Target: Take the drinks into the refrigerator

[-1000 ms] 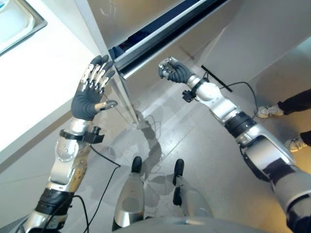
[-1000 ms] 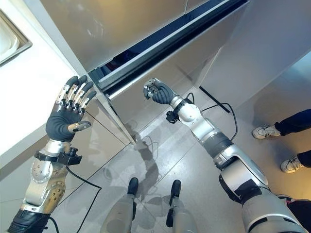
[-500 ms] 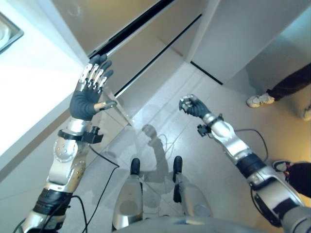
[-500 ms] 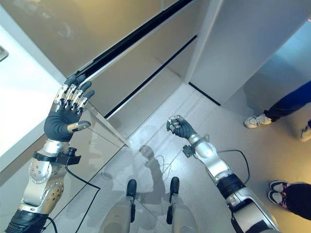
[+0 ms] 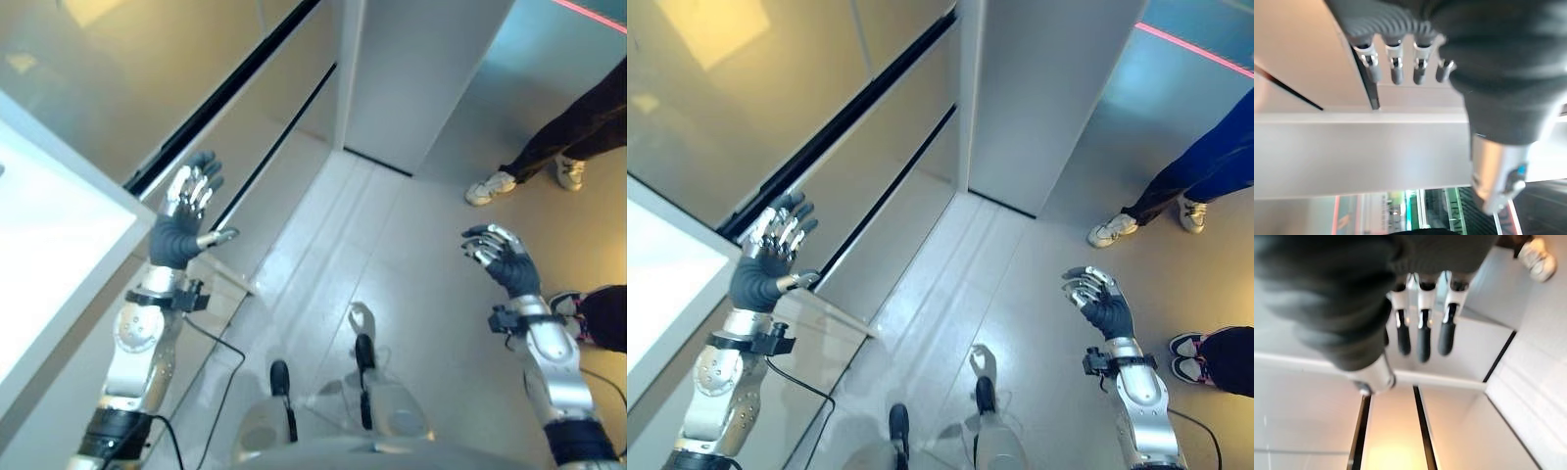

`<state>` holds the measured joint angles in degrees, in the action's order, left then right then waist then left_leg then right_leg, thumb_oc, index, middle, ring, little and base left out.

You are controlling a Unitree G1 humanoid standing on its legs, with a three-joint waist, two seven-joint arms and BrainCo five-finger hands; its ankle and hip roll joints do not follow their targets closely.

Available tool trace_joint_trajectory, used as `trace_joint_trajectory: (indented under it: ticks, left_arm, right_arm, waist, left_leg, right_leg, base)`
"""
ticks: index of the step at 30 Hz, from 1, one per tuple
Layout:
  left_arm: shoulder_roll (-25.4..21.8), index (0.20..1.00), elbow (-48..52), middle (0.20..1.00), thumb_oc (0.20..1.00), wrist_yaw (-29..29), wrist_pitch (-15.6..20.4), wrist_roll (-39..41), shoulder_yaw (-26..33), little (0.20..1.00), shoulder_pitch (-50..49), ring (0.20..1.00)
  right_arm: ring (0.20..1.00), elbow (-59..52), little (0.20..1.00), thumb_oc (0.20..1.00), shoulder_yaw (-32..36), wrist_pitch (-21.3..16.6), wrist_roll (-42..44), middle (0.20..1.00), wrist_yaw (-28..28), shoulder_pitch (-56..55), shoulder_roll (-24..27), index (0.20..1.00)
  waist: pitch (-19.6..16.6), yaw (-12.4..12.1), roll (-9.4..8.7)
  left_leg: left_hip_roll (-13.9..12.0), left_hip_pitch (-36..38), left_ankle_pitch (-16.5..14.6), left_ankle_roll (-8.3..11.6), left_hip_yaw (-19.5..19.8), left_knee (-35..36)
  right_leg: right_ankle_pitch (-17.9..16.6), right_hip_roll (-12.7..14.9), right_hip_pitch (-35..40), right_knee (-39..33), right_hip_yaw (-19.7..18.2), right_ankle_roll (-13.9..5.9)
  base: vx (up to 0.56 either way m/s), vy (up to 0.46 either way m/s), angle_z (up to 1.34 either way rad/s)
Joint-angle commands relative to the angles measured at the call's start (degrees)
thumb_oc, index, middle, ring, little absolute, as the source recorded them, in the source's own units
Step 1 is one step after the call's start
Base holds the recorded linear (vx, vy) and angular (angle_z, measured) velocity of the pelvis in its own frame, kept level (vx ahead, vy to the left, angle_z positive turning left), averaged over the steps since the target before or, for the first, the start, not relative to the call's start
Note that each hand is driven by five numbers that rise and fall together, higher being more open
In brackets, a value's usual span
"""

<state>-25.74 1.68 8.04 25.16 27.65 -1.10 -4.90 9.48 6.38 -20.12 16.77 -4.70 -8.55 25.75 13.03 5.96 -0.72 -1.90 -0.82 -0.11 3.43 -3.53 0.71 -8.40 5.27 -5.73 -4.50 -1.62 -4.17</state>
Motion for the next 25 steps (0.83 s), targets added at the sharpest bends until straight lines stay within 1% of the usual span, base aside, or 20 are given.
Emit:
trace_joint_trajectory:
  ticks: [1, 2, 3, 4, 5, 6, 7, 9, 10, 11, 14, 16, 17, 18, 19, 20, 22, 24, 25]
  left_arm:
    - [-2.3, 1.0, -2.3, 1.0, 1.0, 0.9, 1.3, -3.4, -0.6, 1.0, -1.3, 1.0]
    - [-1.7, 1.0, -6.7, 1.0, 1.0, 0.3, 0.9, -4.8, -2.1, 1.0, -1.6, 1.0]
    - [-1.7, 1.0, -6.8, 1.0, 1.0, 0.3, 0.9, -4.8, -2.2, 1.0, -1.5, 1.0]
    - [-0.9, 1.0, -11.5, 1.0, 1.0, 0.7, 0.4, -6.1, -3.6, 1.0, -2.2, 1.0]
    - [-0.9, 1.0, -11.7, 1.0, 1.0, 0.6, 0.5, -6.1, -3.6, 1.0, -2.1, 1.0]
    - [0.4, 1.0, -15.2, 1.0, 1.0, 1.0, -0.7, -5.7, -4.4, 1.0, -2.8, 1.0]
    - [0.4, 1.0, -15.3, 1.0, 1.0, 1.1, -0.6, -5.7, -4.4, 1.0, -2.8, 1.0]
    - [2.0, 1.0, -22.4, 1.0, 1.0, 1.1, -1.6, -5.7, -5.7, 1.0, -2.5, 1.0]
    - [3.0, 1.0, -29.3, 1.0, 1.0, -0.1, -2.3, -8.8, -7.1, 1.0, -1.6, 1.0]
    - [3.1, 1.0, -29.4, 1.0, 1.0, -0.1, -2.2, -8.8, -7.1, 1.0, -1.5, 1.0]
    - [5.5, 1.0, -42.1, 1.0, 1.0, -2.5, -3.8, -13.2, -8.1, 1.0, 0.2, 1.0]
    - [8.3, 1.0, -54.9, 1.0, 1.0, -3.9, -6.4, -14.6, -6.9, 1.0, 2.5, 1.0]
    - [10.6, 1.0, -66.3, 1.0, 1.0, -5.3, -9.4, -16.8, -5.0, 1.0, 4.1, 1.0]
    - [10.7, 1.0, -66.4, 1.0, 1.0, -5.3, -9.3, -16.8, -4.9, 1.0, 4.2, 1.0]
    - [11.4, 1.0, -71.0, 1.0, 1.0, -5.9, -11.0, -18.8, -4.1, 1.0, 4.7, 1.0]
    - [12.1, 1.0, -75.5, 1.0, 1.0, -5.7, -12.9, -21.7, -3.3, 1.0, 5.0, 1.0]
    - [12.6, 1.0, -76.3, 1.0, 1.0, -5.8, -13.5, -21.9, -2.9, 1.0, 5.1, 1.0]
    - [12.7, 1.0, -74.7, 1.0, 1.0, -5.2, -13.0, -20.0, -2.6, 1.0, 4.8, 1.0]
    - [12.6, 1.0, -74.8, 1.0, 1.0, -5.4, -12.9, -20.3, -2.4, 1.0, 4.7, 1.0]
  right_arm:
    - [1.0, 2.8, 1.0, 1.0, 1.3, -4.2, -1.5, 1.0, 1.8, 2.3, 0.7, 1.0]
    - [1.0, 7.9, 1.0, 1.0, -0.1, -3.8, -2.5, 1.0, 2.8, 1.9, 0.1, 1.0]
    - [1.0, 7.9, 1.0, 1.0, -0.1, -3.9, -2.6, 1.0, 2.9, 1.9, 0.1, 1.0]
    - [1.0, 13.3, 1.0, 1.0, -1.5, -3.2, -5.7, 1.0, 4.5, 1.4, 0.1, 1.0]
    - [1.0, 13.4, 1.0, 1.0, -1.6, -3.3, -5.7, 1.0, 4.6, 1.5, 0.1, 1.0]
    - [1.0, 17.5, 1.0, 1.0, -2.6, -2.5, -5.6, 1.0, 4.5, 1.3, -1.0, 1.0]
    - [1.0, 17.6, 1.0, 1.0, -2.6, -2.5, -5.5, 1.0, 4.5, 1.3, -1.0, 1.0]
    - [1.0, 23.6, 1.0, 1.0, -4.1, -1.9, -4.8, 1.0, 5.1, 2.2, -2.3, 1.0]
    - [1.0, 30.3, 1.0, 1.0, -6.7, -0.6, -5.4, 1.0, 5.4, 3.5, -2.9, 1.0]
    - [1.0, 30.4, 1.0, 1.0, -6.7, -0.7, -5.3, 1.0, 5.5, 3.6, -2.9, 1.0]
    - [1.0, 41.0, 1.0, 1.0, -9.9, 1.1, -7.7, 1.0, 6.3, 5.6, -3.7, 1.0]
    - [1.0, 47.5, 1.0, 1.0, -11.0, 2.6, -8.6, 1.0, 7.4, 7.1, -4.7, 1.0]
    - [1.0, 55.5, 1.0, 1.0, -10.6, 4.4, -8.3, 1.0, 8.1, 8.4, -6.1, 1.0]
    - [1.0, 55.5, 1.0, 1.0, -10.6, 4.3, -8.3, 1.0, 8.1, 8.5, -6.1, 1.0]
    - [1.0, 57.3, 1.0, 1.0, -11.0, 5.3, -9.7, 1.0, 8.8, 9.2, -6.4, 1.0]
    - [1.0, 60.2, 1.0, 1.0, -11.5, 6.8, -10.0, 1.0, 8.1, 10.3, -7.0, 1.0]
    - [1.0, 61.4, 1.0, 1.0, -12.3, 7.3, -10.6, 1.0, 7.8, 10.8, -7.4, 1.0]
    - [1.0, 59.3, 1.0, 1.0, -13.8, 7.4, -11.2, 1.0, 7.5, 10.9, -7.4, 1.0]
    - [1.0, 59.2, 1.0, 1.0, -13.8, 7.6, -10.8, 1.0, 7.2, 11.0, -7.5, 1.0]
  waist:
    - [-3.2, 0.1, -1.59]
    - [-4.1, 0.4, -1.3]
    - [-4.1, 0.4, -1.29]
    - [-5.0, 0.7, -1.04]
    - [-5.0, 0.7, -1.02]
    - [-5.8, 0.9, -0.82]
    - [-5.8, 0.9, -0.81]
    - [-6.4, 1.1, -0.62]
    - [-6.9, 1.0, -0.64]
    - [-6.9, 1.0, -0.63]
    - [-7.6, 1.0, -0.72]
    - [-8.1, 1.0, -0.84]
    - [-8.6, 0.9, -0.89]
    - [-8.5, 0.9, -0.87]
    - [-8.8, 1.0, -0.89]
    - [-9.3, 1.0, -0.85]
    - [-9.6, 0.9, -0.73]
    - [-9.7, 0.6, -0.67]
    - [-9.7, 0.5, -0.67]
  left_leg:
    - [3.7, -3.6, -5.8, -5.86, 0.4, -6.3]
    - [3.6, -2.8, -5.7, -5.86, 0.0, -5.8]
    - [3.6, -2.8, -5.7, -5.86, 0.0, -5.7]
    - [3.6, -1.9, -5.6, -5.83, -0.3, -4.9]
    - [3.6, -1.8, -5.6, -5.83, -0.3, -4.9]
    - [3.4, -1.1, -5.4, -5.79, -0.7, -4.0]
    - [3.4, -1.0, -5.4, -5.79, -0.8, -3.9]
    - [3.2, -0.4, -5.0, -5.73, -1.1, -3.1]
    - [3.2, 0.0, -4.6, -5.6, -1.3, -2.4]
    - [3.2, 0.0, -4.6, -5.6, -1.3, -2.4]
    - [3.0, 0.8, -4.3, -5.54, -1.3, -1.5]
    - [3.0, 1.2, -4.4, -5.55, -1.4, -1.4]
    - [3.0, 1.6, -4.5, -5.55, -1.6, -1.4]
    - [2.9, 1.6, -4.5, -5.55, -1.6, -1.4]
    - [2.9, 2.0, -4.6, -5.53, -1.8, -1.3]
    - [2.8, 2.5, -4.8, -5.48, -2.1, -1.1]
    - [2.7, 2.7, -4.8, -5.45, -2.4, -0.9]
    - [2.6, 2.5, -4.6, -5.33, -2.5, -0.7]
    - [2.6, 2.5, -4.4, -5.27, -2.6, -0.4]
  right_leg:
    - [7.8, 0.5, 0.8, 6.3, 1.5, -1.15]
    - [7.6, 0.4, 1.3, 5.8, 1.2, -1.25]
    - [7.6, 0.4, 1.4, 5.7, 1.2, -1.26]
    - [7.3, 0.3, 1.9, 5.1, 1.0, -1.45]
    - [7.3, 0.3, 1.9, 5.0, 1.0, -1.46]
    - [7.0, 0.3, 2.5, 4.3, 0.9, -1.55]
    - [7.0, 0.3, 2.5, 4.2, 0.9, -1.55]
    - [6.6, 0.2, 2.9, 3.5, 0.7, -1.62]
    - [6.5, 0.0, 3.1, 3.2, 0.7, -1.61]
    - [6.5, 0.0, 3.1, 3.2, 0.7, -1.61]
    - [6.3, -0.1, 3.7, 2.8, 0.9, -1.62]
    - [6.3, -0.1, 4.2, 2.5, 1.0, -1.53]
    - [6.4, -0.2, 4.6, 2.4, 1.1, -1.45]
    - [6.4, -0.2, 4.7, 2.3, 1.1, -1.45]
    - [6.3, -0.2, 5.0, 2.2, 0.8, -1.36]
    - [6.3, -0.4, 5.4, 1.8, 0.6, -1.26]
    - [6.2, -0.5, 5.5, 1.6, 0.5, -1.17]
    - [6.0, -0.7, 5.3, 1.1, 0.4, -1.11]
    - [5.8, -0.7, 5.2, 0.9, 0.3, -1.12]
  base:
    - [0.03, 0.022, -0.18]
    - [0.02, 0.016, -0.19]
    - [0.04, 0.02, -0.17]
    - [0.03, 0.005, -0.09]
    - [0.04, 0.007, -0.07]
    - [0.02, 0.002, -0.06]
    - [0.02, 0.001, -0.09]
    - [0.0, -0.002, -0.15]
    - [-0.01, -0.005, -0.13]
    - [-0.01, -0.011, -0.07]
    - [0.0, 0.0, 0.0]
    - [0.02, -0.006, 0.01]
    - [0.0, 0.0, 0.0]
    - [0.04, -0.006, 0.02]
    - [0.05, -0.006, 0.0]
    - [0.06, -0.006, -0.01]
    - [0.02, -0.002, -0.01]
    - [0.0, -0.007, -0.02]
    - [-0.01, -0.008, -0.03]
